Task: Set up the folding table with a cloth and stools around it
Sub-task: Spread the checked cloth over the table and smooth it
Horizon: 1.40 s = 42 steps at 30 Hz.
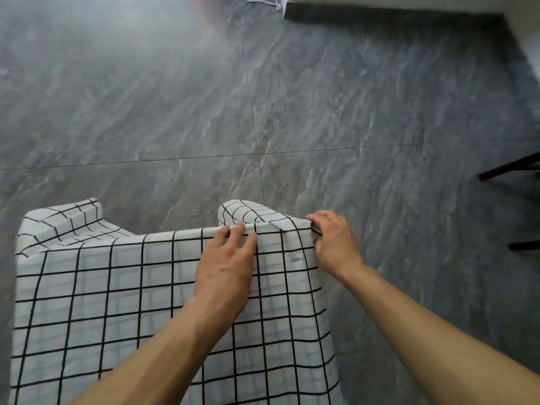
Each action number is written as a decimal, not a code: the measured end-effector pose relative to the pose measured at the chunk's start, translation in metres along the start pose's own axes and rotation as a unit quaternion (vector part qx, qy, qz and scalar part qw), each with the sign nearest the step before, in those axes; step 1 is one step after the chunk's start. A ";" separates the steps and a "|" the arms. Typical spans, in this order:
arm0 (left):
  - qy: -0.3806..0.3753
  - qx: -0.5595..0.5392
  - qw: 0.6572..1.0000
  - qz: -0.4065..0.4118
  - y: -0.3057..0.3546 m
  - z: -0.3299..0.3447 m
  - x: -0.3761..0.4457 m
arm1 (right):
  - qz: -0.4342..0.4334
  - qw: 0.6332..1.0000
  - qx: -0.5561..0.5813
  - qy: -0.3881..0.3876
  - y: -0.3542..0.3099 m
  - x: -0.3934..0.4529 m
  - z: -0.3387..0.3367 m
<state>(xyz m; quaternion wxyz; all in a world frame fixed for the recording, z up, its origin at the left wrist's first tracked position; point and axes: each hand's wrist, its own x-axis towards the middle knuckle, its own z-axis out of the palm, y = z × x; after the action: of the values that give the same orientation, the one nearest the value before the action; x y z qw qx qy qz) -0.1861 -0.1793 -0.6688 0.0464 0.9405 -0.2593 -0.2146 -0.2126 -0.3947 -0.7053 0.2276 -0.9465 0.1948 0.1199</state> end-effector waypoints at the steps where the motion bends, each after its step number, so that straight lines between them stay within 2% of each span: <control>1: -0.002 0.000 1.000 -0.001 0.000 0.000 0.001 | 0.000 1.000 0.003 0.002 0.003 0.003 0.002; 8: 0.012 0.002 1.000 -0.003 0.000 -0.001 0.001 | 0.032 0.999 0.003 0.043 0.009 0.014 0.009; 13: 0.001 0.021 1.000 -0.017 -0.002 0.000 0.001 | 0.070 0.994 -0.011 0.086 0.030 0.006 -0.010; 18: 0.004 0.010 1.000 0.004 0.000 0.000 0.002 | 0.087 0.995 -0.034 0.034 0.025 0.017 -0.016; 20: 0.008 0.012 1.000 0.003 -0.001 0.001 0.002 | 0.061 0.995 -0.027 0.068 0.011 0.016 -0.016; 22: 0.006 0.003 1.000 0.002 -0.001 0.000 0.001 | -0.034 0.993 -0.018 0.107 -0.011 0.009 -0.016; 24: 0.008 0.001 1.000 0.003 -0.001 0.000 0.001 | -0.150 0.986 -0.010 0.077 -0.034 -0.003 -0.007; 27: 0.016 -0.011 1.000 0.007 -0.004 0.003 0.000 | -0.227 0.972 -0.062 -0.017 -0.049 -0.025 0.020; 30: 0.014 -0.022 1.000 0.009 -0.007 0.004 -0.001 | -0.224 0.968 -0.099 -0.053 -0.036 -0.026 0.032; 35: 0.028 -0.017 0.999 0.017 -0.008 0.007 0.000 | -0.079 0.991 -0.101 -0.029 -0.034 -0.014 0.024; 40: 0.037 -0.028 0.998 0.031 -0.012 0.008 -0.004 | -0.167 0.982 -0.081 0.037 -0.066 -0.071 0.048; 42: 0.039 -0.033 0.998 0.038 -0.015 0.009 -0.006 | -0.147 0.985 -0.085 0.033 -0.071 -0.093 0.062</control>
<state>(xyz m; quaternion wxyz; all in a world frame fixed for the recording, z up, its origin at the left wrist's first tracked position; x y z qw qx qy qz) -0.1877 -0.1630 -0.6777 0.0952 0.9356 -0.2853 -0.1847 -0.2740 -0.2776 -0.7025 0.1545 -0.9843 0.0497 0.0694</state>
